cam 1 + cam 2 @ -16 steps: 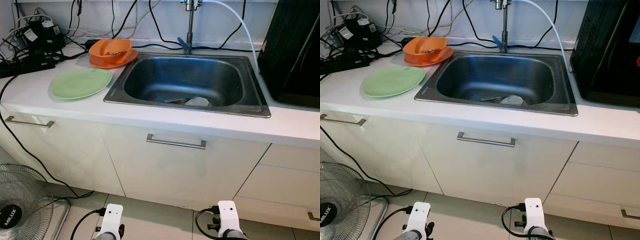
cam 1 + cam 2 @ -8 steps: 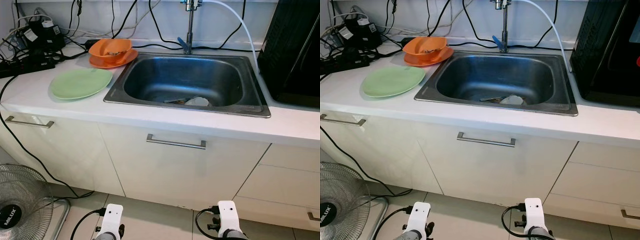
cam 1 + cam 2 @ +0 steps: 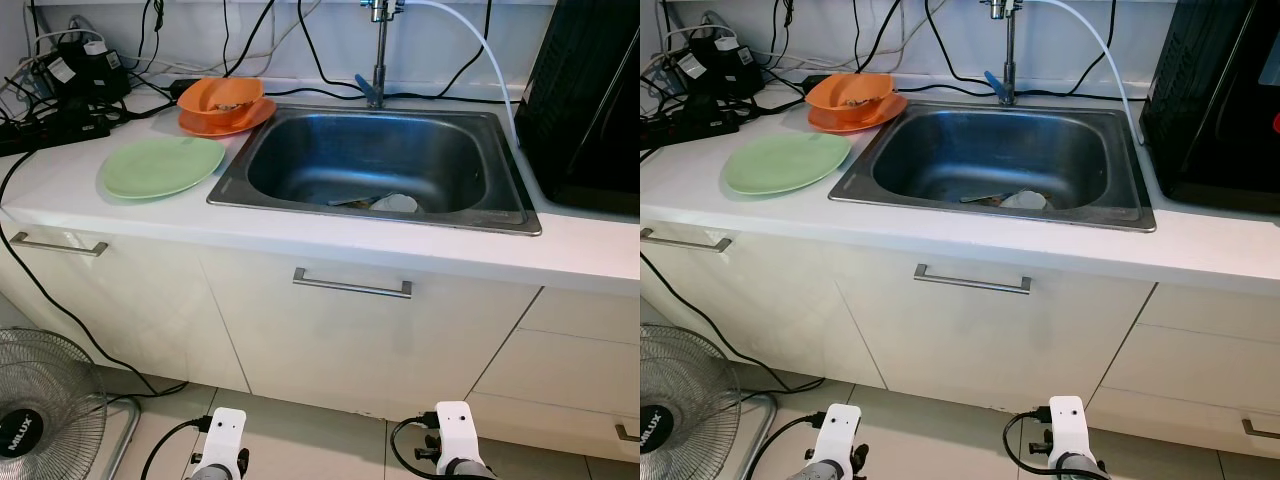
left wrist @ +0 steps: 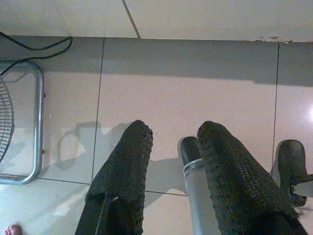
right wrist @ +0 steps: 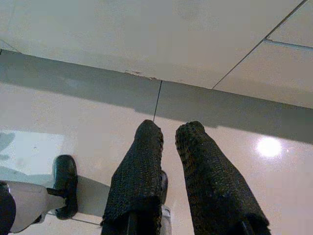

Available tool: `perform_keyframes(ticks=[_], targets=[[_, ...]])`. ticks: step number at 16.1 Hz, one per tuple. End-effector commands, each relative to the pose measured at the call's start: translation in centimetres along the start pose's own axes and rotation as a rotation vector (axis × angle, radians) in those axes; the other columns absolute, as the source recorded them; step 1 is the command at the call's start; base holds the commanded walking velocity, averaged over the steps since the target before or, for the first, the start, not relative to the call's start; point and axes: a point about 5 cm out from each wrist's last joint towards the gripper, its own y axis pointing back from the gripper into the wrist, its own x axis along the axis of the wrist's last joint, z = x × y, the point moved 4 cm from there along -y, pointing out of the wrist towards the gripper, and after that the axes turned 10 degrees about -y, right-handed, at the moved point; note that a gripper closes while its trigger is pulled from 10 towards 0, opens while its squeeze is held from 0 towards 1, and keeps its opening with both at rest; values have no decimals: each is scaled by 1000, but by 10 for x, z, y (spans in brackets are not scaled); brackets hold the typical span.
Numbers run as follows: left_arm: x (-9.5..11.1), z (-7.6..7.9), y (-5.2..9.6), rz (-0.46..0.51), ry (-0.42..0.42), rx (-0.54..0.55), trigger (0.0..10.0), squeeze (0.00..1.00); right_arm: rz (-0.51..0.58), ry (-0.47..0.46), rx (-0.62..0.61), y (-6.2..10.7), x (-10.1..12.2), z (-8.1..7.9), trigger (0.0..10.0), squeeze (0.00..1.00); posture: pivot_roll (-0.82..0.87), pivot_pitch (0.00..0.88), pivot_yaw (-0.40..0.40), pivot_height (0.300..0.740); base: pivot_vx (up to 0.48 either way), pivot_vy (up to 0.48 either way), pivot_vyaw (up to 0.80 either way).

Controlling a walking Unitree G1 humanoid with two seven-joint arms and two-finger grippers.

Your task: Kitchen organization

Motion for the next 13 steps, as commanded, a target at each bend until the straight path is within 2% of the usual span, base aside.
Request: perform_keyframes(ticks=[1,6,7,8,10,13], targets=[[-5,-3,1,-12,-8,12,10000,0,-24,0,2,1,-8,-1,10000,0,43,0,64,740,0,0,0],[0,-13,1,29,0,70,10000,0,29,-4,-21,2,1,12,10000,0,37,0,66,740,0,0,0],[5,-18,2,58,18,92,10000,0,59,-9,-28,2,8,15,10000,0,30,0,70,740,0,0,0],[24,-30,2,158,77,142,10000,0,125,-9,-32,2,23,22,10000,0,26,0,72,740,0,0,0],[36,-37,4,215,101,163,10000,0,171,-10,-35,2,35,24,10000,0,32,0,70,740,0,0,0],[50,-42,6,292,107,177,10000,0,248,4,-3,2,53,16,10000,0,33,0,70,740,0,0,0]])
